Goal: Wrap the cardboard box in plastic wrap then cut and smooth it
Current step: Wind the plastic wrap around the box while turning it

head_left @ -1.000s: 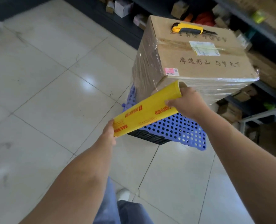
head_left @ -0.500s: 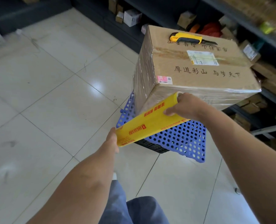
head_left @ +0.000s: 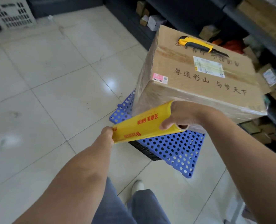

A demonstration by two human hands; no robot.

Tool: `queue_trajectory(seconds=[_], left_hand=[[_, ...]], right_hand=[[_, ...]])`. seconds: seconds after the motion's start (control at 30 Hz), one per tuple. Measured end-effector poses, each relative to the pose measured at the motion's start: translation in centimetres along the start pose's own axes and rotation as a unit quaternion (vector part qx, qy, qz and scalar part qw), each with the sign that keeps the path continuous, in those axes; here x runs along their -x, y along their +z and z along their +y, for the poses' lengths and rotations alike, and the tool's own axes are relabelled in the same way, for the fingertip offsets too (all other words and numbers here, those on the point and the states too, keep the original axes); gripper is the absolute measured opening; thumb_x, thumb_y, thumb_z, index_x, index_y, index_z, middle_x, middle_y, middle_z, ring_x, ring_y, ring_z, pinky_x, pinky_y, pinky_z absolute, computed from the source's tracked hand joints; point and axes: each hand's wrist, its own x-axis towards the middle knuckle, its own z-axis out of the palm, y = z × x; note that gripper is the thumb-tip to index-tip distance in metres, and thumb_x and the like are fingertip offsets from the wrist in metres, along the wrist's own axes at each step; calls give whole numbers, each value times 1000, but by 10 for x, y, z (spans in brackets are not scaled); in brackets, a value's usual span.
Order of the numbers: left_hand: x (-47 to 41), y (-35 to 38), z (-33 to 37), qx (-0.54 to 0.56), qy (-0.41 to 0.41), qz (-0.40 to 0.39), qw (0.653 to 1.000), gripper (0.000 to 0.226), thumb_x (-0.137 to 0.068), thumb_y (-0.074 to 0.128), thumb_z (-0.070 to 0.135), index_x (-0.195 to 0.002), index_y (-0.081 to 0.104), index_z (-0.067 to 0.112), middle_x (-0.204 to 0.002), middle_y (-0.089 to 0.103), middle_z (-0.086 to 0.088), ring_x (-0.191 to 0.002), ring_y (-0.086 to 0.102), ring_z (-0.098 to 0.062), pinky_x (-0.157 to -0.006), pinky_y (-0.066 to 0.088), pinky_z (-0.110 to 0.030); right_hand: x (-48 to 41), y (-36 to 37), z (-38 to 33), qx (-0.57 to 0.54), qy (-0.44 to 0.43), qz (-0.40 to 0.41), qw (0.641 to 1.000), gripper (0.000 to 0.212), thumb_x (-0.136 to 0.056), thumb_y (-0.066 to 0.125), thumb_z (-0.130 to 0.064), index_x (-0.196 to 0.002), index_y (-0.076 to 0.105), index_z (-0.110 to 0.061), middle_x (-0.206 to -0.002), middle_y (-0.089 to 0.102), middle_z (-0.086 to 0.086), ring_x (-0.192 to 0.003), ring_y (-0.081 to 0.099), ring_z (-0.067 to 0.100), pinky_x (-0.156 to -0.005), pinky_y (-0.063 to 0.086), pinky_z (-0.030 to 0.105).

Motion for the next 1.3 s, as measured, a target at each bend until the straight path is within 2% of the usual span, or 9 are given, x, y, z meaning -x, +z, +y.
queue_trajectory(seconds=[0.17,0.37,0.5,0.6,0.87,1.0,1.07,1.17,1.3], left_hand=[[12,10,-38,106,10,18,994,44,-97,39,25,-137,42,7,-139,41,-9,-129,39,-28,-108,29,-42],[33,16,-74,179,4,24,984,62,-94,42,53,-144,35,18,-144,43,-9,-127,47,-27,-108,30,-42],[44,20,-77,153,3,20,988,58,-97,40,47,-146,31,16,-148,37,-10,-131,41,-29,-110,27,-45],[48,23,-77,122,-2,24,992,52,-100,39,36,-145,31,13,-149,34,-11,-134,36,-30,-110,26,-46],[45,37,-95,149,-6,57,987,44,-98,38,19,-141,34,9,-141,38,-11,-128,39,-28,-108,27,-43],[65,60,-101,176,-10,25,984,52,-99,38,45,-142,36,16,-138,44,-15,-123,46,-30,-107,29,-45],[78,71,-106,183,-2,31,983,54,-97,39,49,-141,38,16,-131,51,-14,-102,56,-30,-107,30,-46],[87,91,-116,221,1,39,974,30,-100,40,36,-125,46,21,-80,47,-9,-62,40,-20,-91,41,-42],[84,110,-133,302,-11,51,952,16,-97,41,28,-108,40,15,-104,42,-9,-91,41,-23,-95,35,-41]], right_hand=[[1,-5,17,50,-60,5,997,70,-69,58,-74,-106,65,-15,-107,68,7,-99,65,25,-92,49,43],[-18,-9,60,23,-111,-3,994,97,-38,66,-71,-122,51,-26,-120,63,-2,-108,59,24,-96,46,49],[14,-8,48,-4,-83,43,996,82,-72,64,-64,-135,41,-16,-136,53,5,-119,51,27,-101,40,43],[15,-6,50,20,-81,92,992,63,-88,53,-56,-129,42,-10,-131,53,8,-104,50,23,-85,42,36],[16,-7,72,58,-64,64,994,61,-79,74,-31,-126,45,-7,-121,55,10,-103,53,25,-85,44,36],[16,-15,82,88,-84,63,991,79,-86,58,-55,-144,30,-10,-146,41,10,-126,45,29,-94,37,37],[16,-19,88,106,-102,75,986,78,-89,50,-59,-145,29,-8,-147,39,10,-127,44,29,-91,37,36],[17,-25,100,125,-129,79,981,59,-90,57,-48,-130,44,-7,-136,49,13,-112,52,29,-84,43,40],[20,-29,123,160,-161,58,972,58,-84,68,-37,-125,48,-2,-130,52,17,-108,54,32,-88,46,44]])
